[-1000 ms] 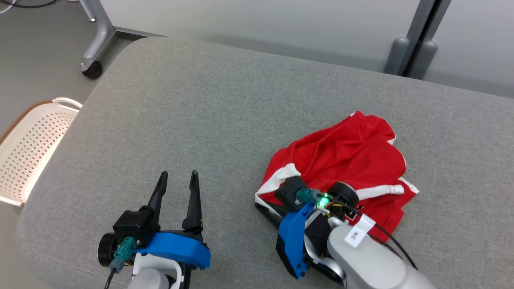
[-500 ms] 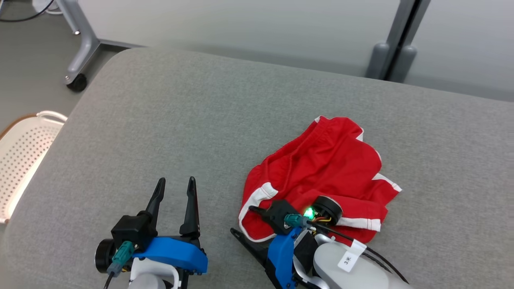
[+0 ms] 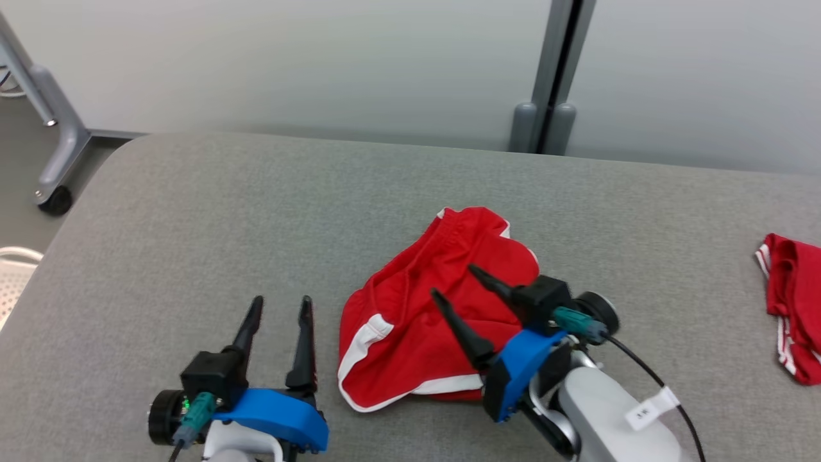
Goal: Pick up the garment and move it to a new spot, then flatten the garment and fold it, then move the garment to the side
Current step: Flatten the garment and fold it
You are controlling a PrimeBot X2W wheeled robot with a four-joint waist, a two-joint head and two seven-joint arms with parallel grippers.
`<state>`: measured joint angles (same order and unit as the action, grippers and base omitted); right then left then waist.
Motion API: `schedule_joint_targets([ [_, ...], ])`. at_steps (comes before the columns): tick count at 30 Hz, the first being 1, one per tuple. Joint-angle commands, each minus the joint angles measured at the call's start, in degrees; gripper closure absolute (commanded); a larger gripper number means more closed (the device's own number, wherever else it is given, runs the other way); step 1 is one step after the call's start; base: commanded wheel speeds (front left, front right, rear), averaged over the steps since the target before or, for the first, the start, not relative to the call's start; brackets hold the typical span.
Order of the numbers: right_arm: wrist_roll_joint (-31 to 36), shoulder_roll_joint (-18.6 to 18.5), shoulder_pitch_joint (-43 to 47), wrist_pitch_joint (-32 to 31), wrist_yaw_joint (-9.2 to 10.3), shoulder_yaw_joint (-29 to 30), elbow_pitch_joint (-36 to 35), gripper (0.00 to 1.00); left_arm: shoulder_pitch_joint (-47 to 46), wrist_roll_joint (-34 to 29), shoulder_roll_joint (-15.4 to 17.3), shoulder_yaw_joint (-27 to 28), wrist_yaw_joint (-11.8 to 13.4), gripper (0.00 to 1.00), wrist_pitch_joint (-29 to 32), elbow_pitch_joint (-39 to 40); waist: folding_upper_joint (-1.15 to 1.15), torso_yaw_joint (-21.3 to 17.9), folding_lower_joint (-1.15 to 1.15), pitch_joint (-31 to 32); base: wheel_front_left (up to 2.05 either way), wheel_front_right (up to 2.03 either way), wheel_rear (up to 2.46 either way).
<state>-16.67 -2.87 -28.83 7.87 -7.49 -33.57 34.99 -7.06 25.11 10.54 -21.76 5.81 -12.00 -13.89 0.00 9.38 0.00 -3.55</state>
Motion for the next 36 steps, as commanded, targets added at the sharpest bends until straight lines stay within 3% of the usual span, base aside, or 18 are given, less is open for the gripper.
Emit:
schedule_joint_targets([
  [1,1.52,-0.07,2.84,0.62,-0.01,3.6,-1.42,0.0,0.19,-0.76,0.12,-0.97,-0.35,0.0,0.62,0.51,0.0,-1.61,0.0,1.13,0.0,0.0,0.0],
  [7,5.58,-0.08,9.93,0.63,-0.01,15.67,-7.96,0.0,-1.81,-3.14,0.31,-5.42,-1.99,0.0,3.53,-0.64,0.0,-3.69,0.0,1.68,0.0,0.0,0.0],
  [13,7.05,-0.06,16.79,-1.15,-0.01,23.91,-16.25,0.0,-4.85,-4.76,0.94,-8.68,-4.28,0.0,6.93,-5.65,0.0,-5.55,0.0,1.58,0.0,0.0,0.0],
  [18,7.92,-0.08,21.02,-2.66,-0.01,28.4,-22.61,0.0,-7.13,-5.76,1.59,-10.38,-5.61,0.0,9.25,-10.27,0.0,-6.96,0.0,0.96,0.0,0.0,0.0],
  [28,6.47,-0.07,24.96,-4.13,-0.01,31.75,-29.16,0.0,-9.54,-5.36,1.1,-10.51,-5.08,0.0,9.57,-18.54,0.0,-8.97,0.0,-0.01,0.0,0.0,0.0],
  [29,6.29,-0.07,25.11,-4.21,-0.01,31.9,-29.45,0.0,-9.9,-5.34,1.01,-10.43,-4.94,0.44,9.4,-19.28,0.0,-9.08,0.0,-0.05,0.0,0.0,0.0],
  [30,6.3,-0.07,25.1,-4.16,-0.01,31.97,-29.68,0.0,-10.3,-5.2,0.95,-10.25,-4.74,0.62,9.4,-20.04,0.0,-9.19,0.0,-0.08,0.0,0.0,0.0],
  [31,6.29,-0.07,25.18,-4.16,-0.01,32.02,-29.9,0.0,-10.6,-5.06,0.82,-10.15,-4.79,1.0,9.22,-20.7,0.0,-9.28,0.0,-0.11,0.0,0.0,0.0],
  [36,5.96,-0.07,25.55,-3.94,-0.01,32.72,-30.27,0.0,-11.82,-2.54,-0.68,-7.59,-3.58,1.0,6.67,-22.82,0.0,-9.22,0.0,-0.27,0.0,0.0,0.0],
])
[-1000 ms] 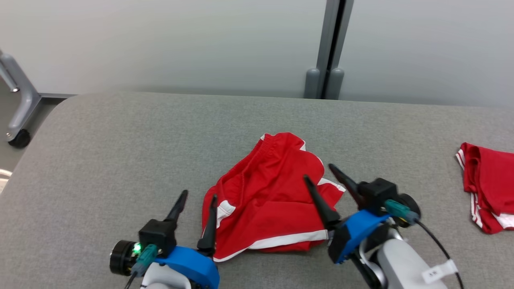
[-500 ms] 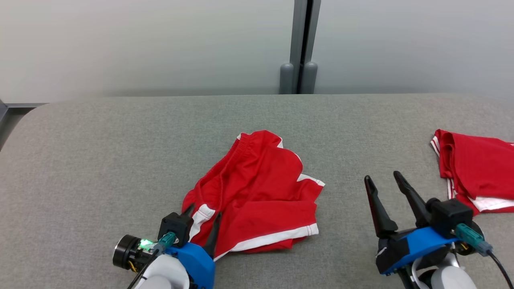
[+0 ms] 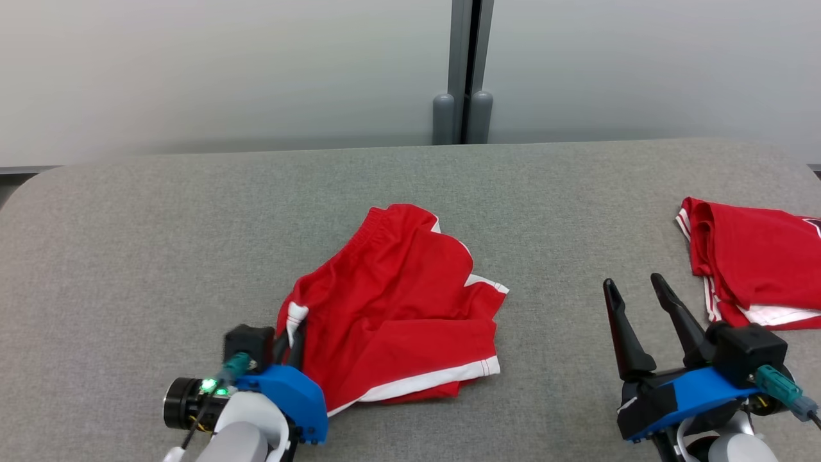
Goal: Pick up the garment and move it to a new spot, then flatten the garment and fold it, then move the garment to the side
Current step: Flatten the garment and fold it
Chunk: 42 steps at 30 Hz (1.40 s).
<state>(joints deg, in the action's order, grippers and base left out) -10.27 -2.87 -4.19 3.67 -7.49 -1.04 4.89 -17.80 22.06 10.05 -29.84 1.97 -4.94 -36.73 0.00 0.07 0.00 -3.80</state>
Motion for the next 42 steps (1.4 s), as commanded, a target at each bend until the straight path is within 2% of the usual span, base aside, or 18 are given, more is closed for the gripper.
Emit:
schedule_joint_targets([
  [1,-0.35,-0.07,0.97,0.28,-0.01,0.42,-0.24,0.0,-0.97,2.03,-0.92,1.91,0.64,1.0,-1.41,-0.12,0.0,0.2,0.0,-0.06,0.0,0.0,0.0],
  [10,-0.13,-0.08,1.59,0.7,-0.01,2.87,0.08,0.0,2.26,14.48,-4.77,12.46,2.39,1.0,-5.56,-1.96,0.0,2.1,0.0,-0.24,0.0,0.0,0.0],
  [16,0.48,-0.07,2.92,1.1,-0.01,4.64,0.56,0.0,3.85,22.36,-6.38,17.16,1.49,1.0,-6.52,-3.97,0.0,2.84,0.0,-0.56,0.0,0.0,0.0],
  [22,0.7,-0.07,3.84,1.13,-0.01,5.17,0.65,0.0,4.29,28.65,-7.04,19.32,0.61,1.0,-6.81,-6.19,0.0,2.76,0.0,-0.61,0.0,0.0,0.0],
  [23,0.67,-0.07,3.71,1.11,-0.01,5.2,0.68,0.0,4.41,29.29,-7.08,19.29,0.54,0.78,-6.95,-6.55,0.0,2.67,0.0,-0.59,0.0,0.0,0.0],
  [24,0.62,-0.08,3.7,1.1,-0.01,5.2,0.66,0.0,4.51,29.81,-7.12,19.19,0.47,0.61,-7.14,-6.77,0.0,2.59,0.0,-0.56,0.0,0.0,0.0],
  [25,0.57,-0.07,3.72,1.13,-0.01,5.23,0.72,0.0,4.66,30.29,-7.14,19.1,0.33,0.0,-7.33,-7.04,0.0,2.51,0.0,-0.5,0.0,0.0,0.0],
  [28,0.4,-0.07,3.85,1.29,-0.01,5.3,0.88,0.0,4.97,31.0,-7.16,18.68,0.23,0.0,-7.92,-7.61,0.0,2.35,0.0,-0.2,0.0,0.0,0.0],
  [32,0.21,-0.07,4.5,1.47,-0.01,5.67,1.08,0.0,5.64,28.94,-6.76,17.71,0.0,0.0,-9.15,-7.03,0.0,2.57,0.0,0.45,0.0,0.0,0.0],
  [42,0.97,-0.08,6.36,2.37,-0.01,6.33,1.23,0.0,6.58,17.16,-2.35,14.39,0.83,0.0,-10.25,1.57,0.0,4.16,0.0,4.13,0.0,0.0,0.0],
])
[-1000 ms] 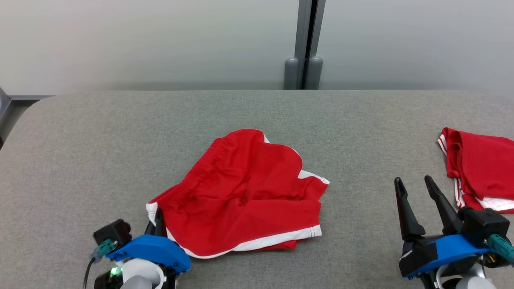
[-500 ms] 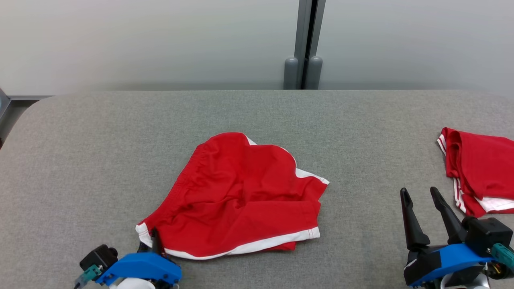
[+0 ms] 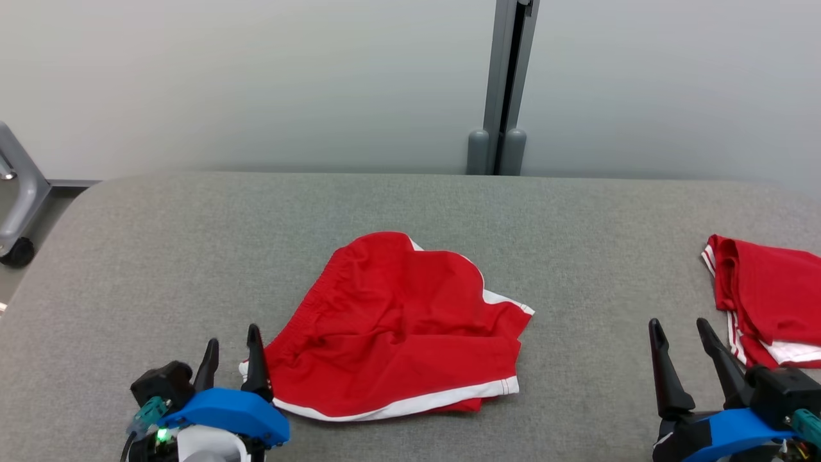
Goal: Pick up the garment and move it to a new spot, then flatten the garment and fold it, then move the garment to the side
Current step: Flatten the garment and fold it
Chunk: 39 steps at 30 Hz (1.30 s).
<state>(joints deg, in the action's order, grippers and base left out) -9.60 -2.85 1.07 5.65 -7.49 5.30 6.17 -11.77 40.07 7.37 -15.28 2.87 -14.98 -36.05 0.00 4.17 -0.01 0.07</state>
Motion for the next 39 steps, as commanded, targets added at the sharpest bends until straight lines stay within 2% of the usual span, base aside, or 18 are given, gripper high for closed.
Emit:
schedule_joint_targets([
  [1,0.4,-0.09,1.29,0.58,-0.01,-0.35,-0.07,0.0,0.76,-3.05,0.86,-1.16,-0.12,0.0,-0.23,3.21,0.0,0.34,0.01,0.87,0.0,0.0,0.0],
  [7,-0.1,-0.09,2.8,1.79,-0.01,-1.86,1.51,0.0,2.18,-6.96,0.68,-3.3,-0.63,0.0,-0.25,7.74,0.0,0.89,0.01,2.91,0.0,0.0,0.0],
  [18,-1.12,-0.1,2.22,3.42,-0.01,-4.24,5.01,0.0,6.02,-11.88,1.17,-5.18,1.89,0.0,-0.26,11.51,0.0,0.0,0.01,4.59,0.0,0.0,0.0],
  [39,0.87,-0.08,0.33,3.33,-0.01,-5.3,7.78,0.0,6.83,-11.96,3.69,-5.51,3.42,0.0,1.56,13.87,0.0,0.66,0.01,4.08,0.0,0.0,0.0],
])
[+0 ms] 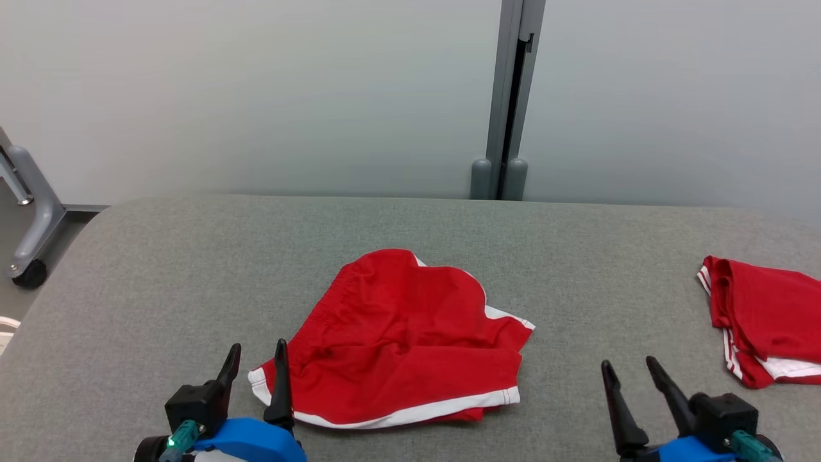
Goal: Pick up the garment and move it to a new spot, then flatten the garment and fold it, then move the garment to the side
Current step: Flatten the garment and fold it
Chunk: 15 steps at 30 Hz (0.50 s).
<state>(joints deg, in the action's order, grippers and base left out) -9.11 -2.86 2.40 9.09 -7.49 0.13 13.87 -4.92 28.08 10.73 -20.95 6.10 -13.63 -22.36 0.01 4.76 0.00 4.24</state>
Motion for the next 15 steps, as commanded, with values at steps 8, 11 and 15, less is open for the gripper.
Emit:
schedule_joint_targets([
  [8,5.89,-0.15,-3.69,-2.0,-0.01,-9.36,7.68,0.0,-0.61,-0.06,0.12,-0.52,0.73,0.0,0.45,1.33,-0.01,1.8,0.0,-2.12,0.0,0.0,0.0],
  [11,6.47,-0.15,-5.79,-1.33,-0.01,-10.95,12.06,0.0,-0.71,0.05,0.23,-0.49,1.05,0.0,0.56,1.54,-0.01,2.64,0.0,-2.95,0.0,0.0,0.0],
  [15,5.09,-0.12,-8.78,0.24,-0.01,-11.9,17.49,0.0,-0.83,0.12,0.45,-0.53,1.24,0.0,0.62,1.7,-0.01,3.79,0.0,-4.01,0.0,0.0,0.0],
])
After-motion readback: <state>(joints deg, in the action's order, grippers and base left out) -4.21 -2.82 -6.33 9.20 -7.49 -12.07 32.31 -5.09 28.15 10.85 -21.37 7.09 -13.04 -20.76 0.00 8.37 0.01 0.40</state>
